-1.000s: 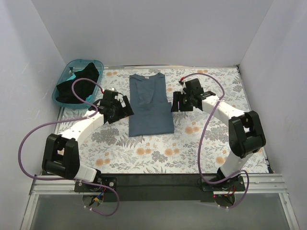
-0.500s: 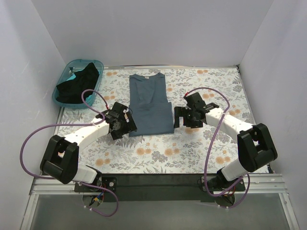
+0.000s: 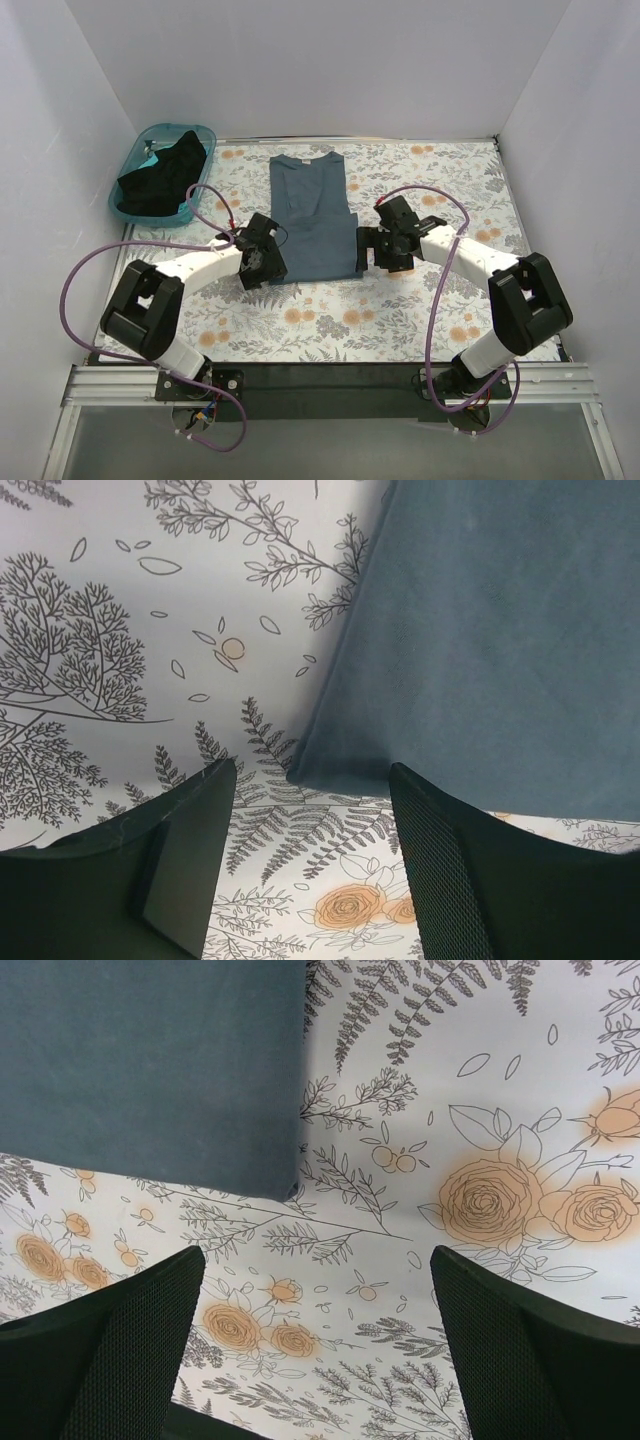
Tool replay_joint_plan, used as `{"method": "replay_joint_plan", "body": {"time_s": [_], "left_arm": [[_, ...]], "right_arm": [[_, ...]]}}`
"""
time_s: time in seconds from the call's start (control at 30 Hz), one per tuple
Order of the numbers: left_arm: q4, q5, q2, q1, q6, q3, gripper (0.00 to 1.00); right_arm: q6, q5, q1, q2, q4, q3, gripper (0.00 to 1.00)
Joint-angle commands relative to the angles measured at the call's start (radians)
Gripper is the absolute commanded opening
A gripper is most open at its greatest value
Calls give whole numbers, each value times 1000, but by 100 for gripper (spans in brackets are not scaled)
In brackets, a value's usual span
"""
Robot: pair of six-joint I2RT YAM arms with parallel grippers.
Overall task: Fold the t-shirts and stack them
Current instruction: Fold the tshirt
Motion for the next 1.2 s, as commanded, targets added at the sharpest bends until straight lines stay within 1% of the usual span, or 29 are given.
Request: {"method": "replay_joint_plan", "body": {"time_s": [0.0, 0.03, 0.2, 0.5, 0.6, 0.63, 0.73, 0.77, 0.83, 0.87, 0.93, 0.97, 1.07, 1.13, 1.17], "left_arm": [[-2, -53, 12, -10, 19, 42, 58], [-3, -56, 18, -12, 24, 45, 57], [-37, -61, 90, -27, 41, 83, 56], [-91, -19, 196, -82, 7, 83, 54], [-91, 13, 213, -84, -5, 63, 50], [-91, 17, 216, -82, -5, 59, 43], [-91, 28, 226, -84, -11, 46, 37], [-86, 42, 230, -82, -13, 40, 28], [-79, 53, 231, -82, -13, 37, 19], [-77, 59, 234, -82, -13, 36, 12], [-77, 64, 230, -82, -10, 34, 6], [-77, 64, 228, -82, -10, 34, 0], [-77, 64, 217, -82, -5, 30, 0], [-77, 62, 210, -82, -4, 25, 0], [-77, 64, 208, -82, -4, 23, 0]], "right_arm": [[9, -13, 14, 9, -3, 48, 84], [6, -13, 17, 10, -3, 48, 81], [15, -11, 29, 26, -11, 54, 76], [29, -3, 55, 57, -43, 96, 74], [32, -3, 58, 63, -43, 108, 74], [35, -3, 60, 65, -45, 110, 74], [47, -5, 63, 75, -42, 111, 73], [52, -5, 64, 83, -42, 113, 73], [59, -7, 64, 94, -37, 116, 73], [72, -7, 64, 105, -36, 119, 71], [87, -8, 66, 112, -23, 123, 69], [98, -7, 68, 118, -19, 125, 69], [118, -3, 71, 129, 1, 125, 63], [122, -2, 71, 137, 7, 128, 62], [122, -6, 71, 146, 13, 130, 59]]}}
